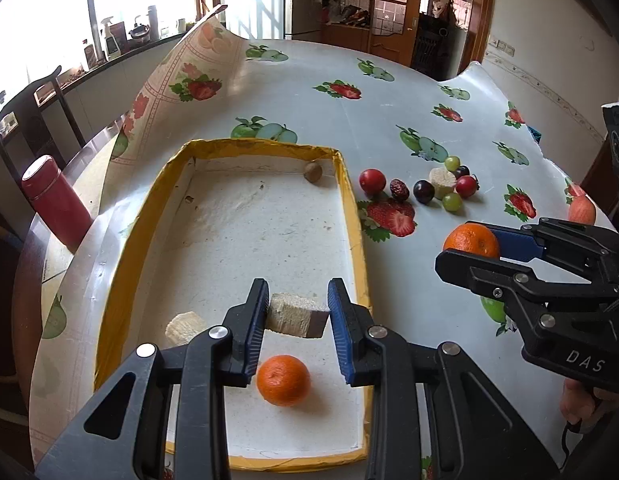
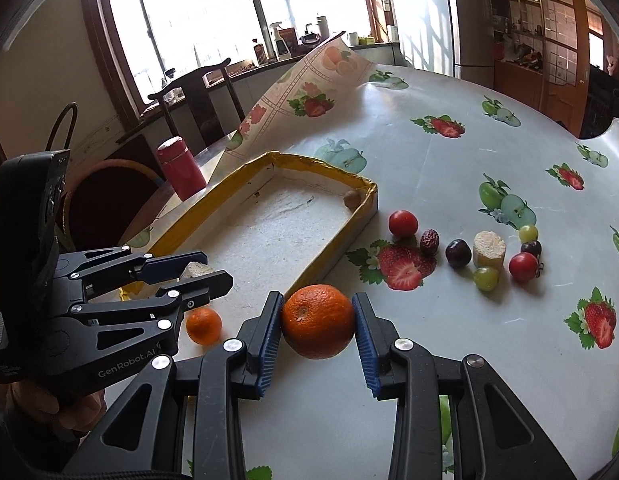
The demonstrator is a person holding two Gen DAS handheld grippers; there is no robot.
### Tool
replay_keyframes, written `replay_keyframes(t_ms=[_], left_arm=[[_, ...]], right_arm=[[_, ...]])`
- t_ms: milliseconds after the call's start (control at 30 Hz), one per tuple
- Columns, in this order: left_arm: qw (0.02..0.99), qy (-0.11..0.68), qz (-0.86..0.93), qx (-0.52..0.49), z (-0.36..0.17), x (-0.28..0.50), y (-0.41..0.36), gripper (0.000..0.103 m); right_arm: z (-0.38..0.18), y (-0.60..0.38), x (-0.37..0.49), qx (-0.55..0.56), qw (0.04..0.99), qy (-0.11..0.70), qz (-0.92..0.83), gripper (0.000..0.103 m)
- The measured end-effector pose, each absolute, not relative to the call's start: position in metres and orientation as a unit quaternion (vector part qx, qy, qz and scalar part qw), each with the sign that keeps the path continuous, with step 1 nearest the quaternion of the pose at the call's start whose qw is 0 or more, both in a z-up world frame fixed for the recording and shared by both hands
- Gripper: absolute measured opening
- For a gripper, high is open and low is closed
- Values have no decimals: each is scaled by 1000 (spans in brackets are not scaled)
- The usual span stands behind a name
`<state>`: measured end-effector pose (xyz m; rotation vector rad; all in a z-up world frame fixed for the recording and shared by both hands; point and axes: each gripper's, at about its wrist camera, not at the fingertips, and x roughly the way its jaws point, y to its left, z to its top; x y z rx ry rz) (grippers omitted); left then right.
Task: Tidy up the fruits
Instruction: 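Carry both over the tray and open both tools to drop them inside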
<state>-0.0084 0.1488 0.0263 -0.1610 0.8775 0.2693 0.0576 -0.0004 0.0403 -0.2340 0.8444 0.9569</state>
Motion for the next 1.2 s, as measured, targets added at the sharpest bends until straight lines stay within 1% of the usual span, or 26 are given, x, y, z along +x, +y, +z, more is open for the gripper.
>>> replay_keyframes(t_ms=[233,467,800,867,933,1000,1033,1067,1133,1200], left_arm=[[885,430,157,-89,20,-7,187,28],[867,452,180,-111,5,4,225,28],[834,504,185,-127,-30,17,237,28],[830,510,188,-129,-36,17,238,30],[832,507,183,-131,-35,17,236,35],[831,507,182,-136,-33,16,235,40],[833,505,185,-133,-31,15,233,44],[834,501,191,-128,-29,14,231,52],[840,489,203,-122,-21,7,228,62],[846,478,205,-120,-13,0,225,63]], right_arm=[[36,40,56,-128,782,395,465,35],[19,86,57,-154,761,406,483,35],[-23,134,56,-215,725,431,493,35],[-29,138,54,-229,720,430,494,37],[-33,141,50,-248,721,424,489,37],[-34,143,46,-261,720,418,489,40],[-34,143,46,-261,717,419,492,45],[-33,142,45,-260,716,419,494,52],[-27,137,42,-261,722,410,493,55],[-20,129,40,-261,726,402,493,56]])
